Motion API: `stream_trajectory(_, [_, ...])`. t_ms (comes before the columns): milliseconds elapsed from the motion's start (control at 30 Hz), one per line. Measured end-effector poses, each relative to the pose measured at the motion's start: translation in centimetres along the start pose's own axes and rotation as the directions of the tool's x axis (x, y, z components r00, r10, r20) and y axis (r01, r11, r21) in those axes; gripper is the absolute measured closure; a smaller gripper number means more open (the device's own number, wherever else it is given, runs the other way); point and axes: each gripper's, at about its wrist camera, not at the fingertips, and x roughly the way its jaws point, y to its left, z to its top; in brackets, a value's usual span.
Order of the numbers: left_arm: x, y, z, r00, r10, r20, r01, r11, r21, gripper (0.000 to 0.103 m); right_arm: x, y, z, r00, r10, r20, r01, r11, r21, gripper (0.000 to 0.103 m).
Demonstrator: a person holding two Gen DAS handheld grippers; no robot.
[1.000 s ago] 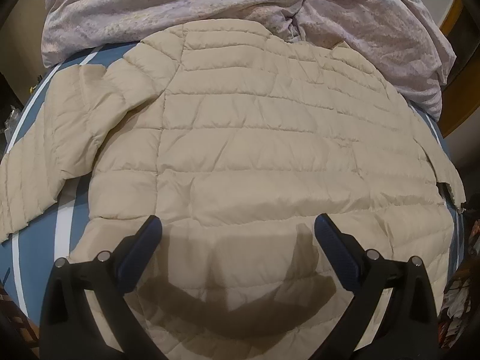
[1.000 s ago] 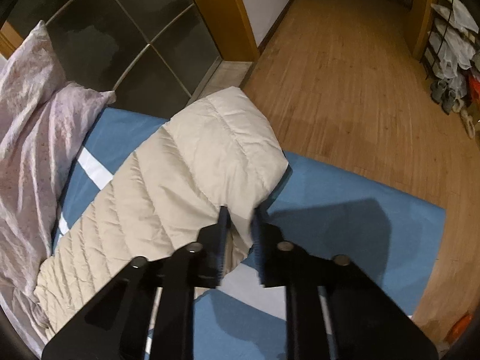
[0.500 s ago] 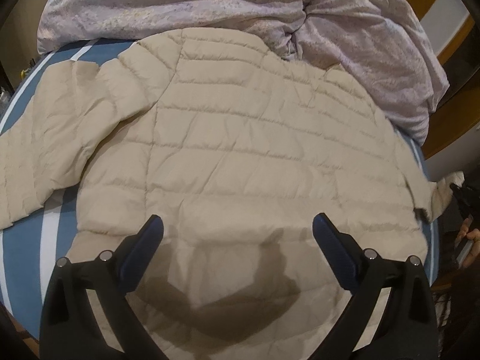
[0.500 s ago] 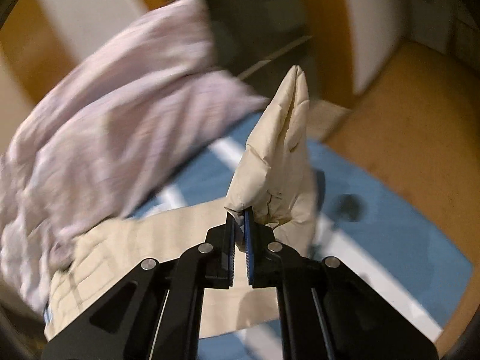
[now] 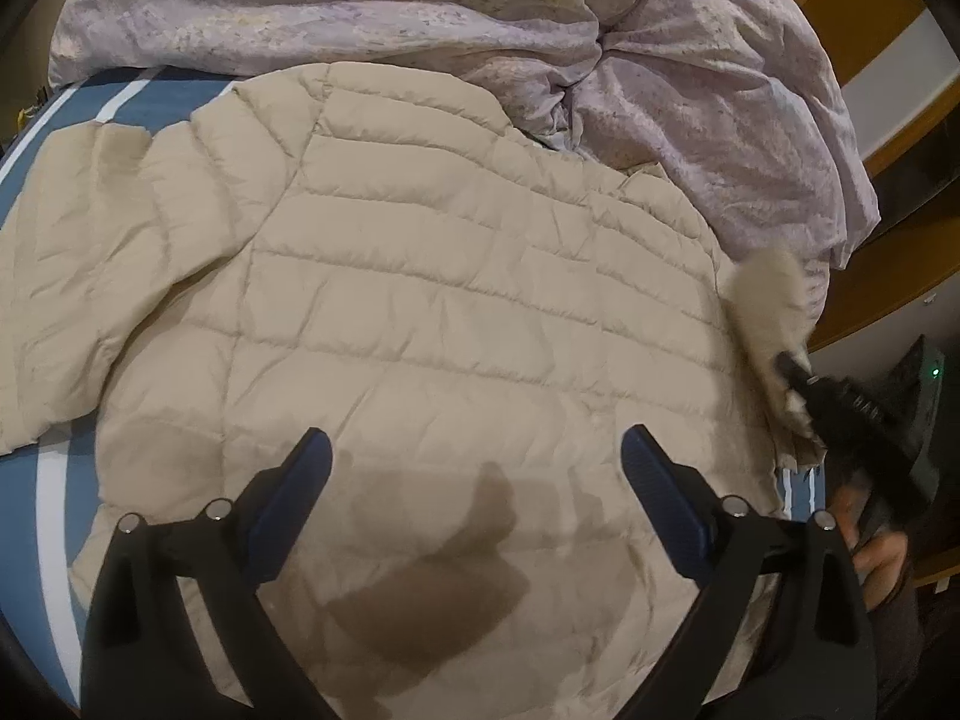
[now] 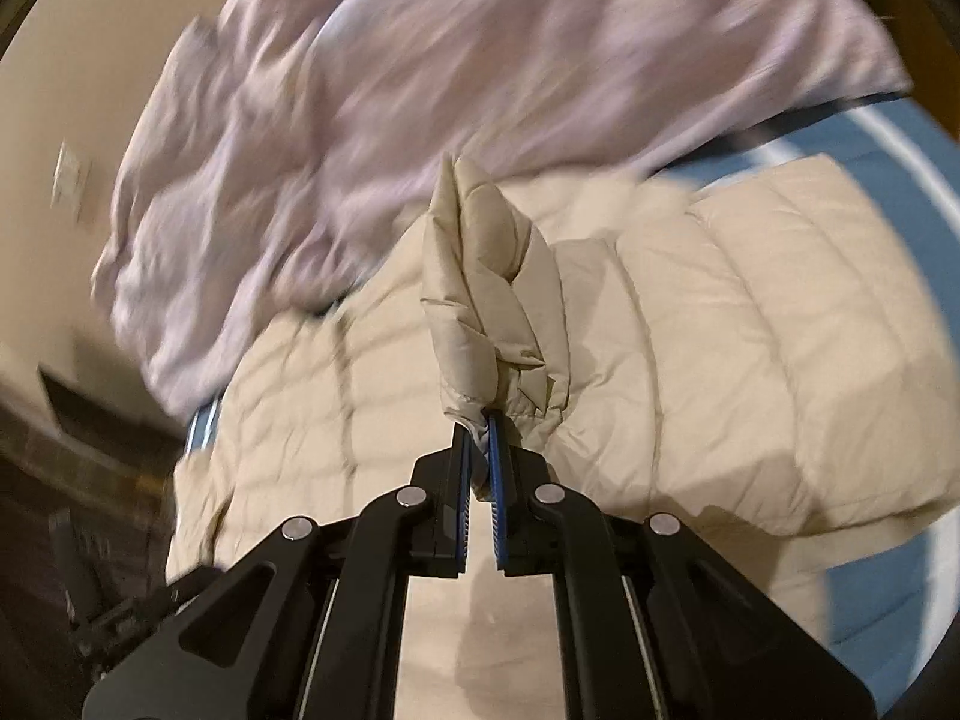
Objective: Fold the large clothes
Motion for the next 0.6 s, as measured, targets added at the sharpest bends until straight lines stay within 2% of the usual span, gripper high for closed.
stream_trajectory(233, [1.0, -0.7, 1.5, 0.999, -0.047, -0.015, 0.047, 0.998, -0.037, 0.009, 4.6, 4.6, -2.5, 0.989, 0.061, -0.134, -0.072, 0.995, -0.076, 0.097])
stream_trajectory(433, [1.8, -1.7, 2.9, 0.996, -0.091, -0.018, 0.089, 0.994, -0.068, 0.009, 6.6, 7.6, -4.6, 0.976, 0.076, -0.205, -0.108, 0.983, -0.149, 0.097])
stream_trajectory(600, [2.6, -3.0, 3.7, 0.994, -0.102, -0.025, 0.101, 0.993, -0.056, 0.018, 7.4, 9.4, -6.2, 0.97, 0.063, -0.237, -0.115, 0.97, -0.215, 0.097])
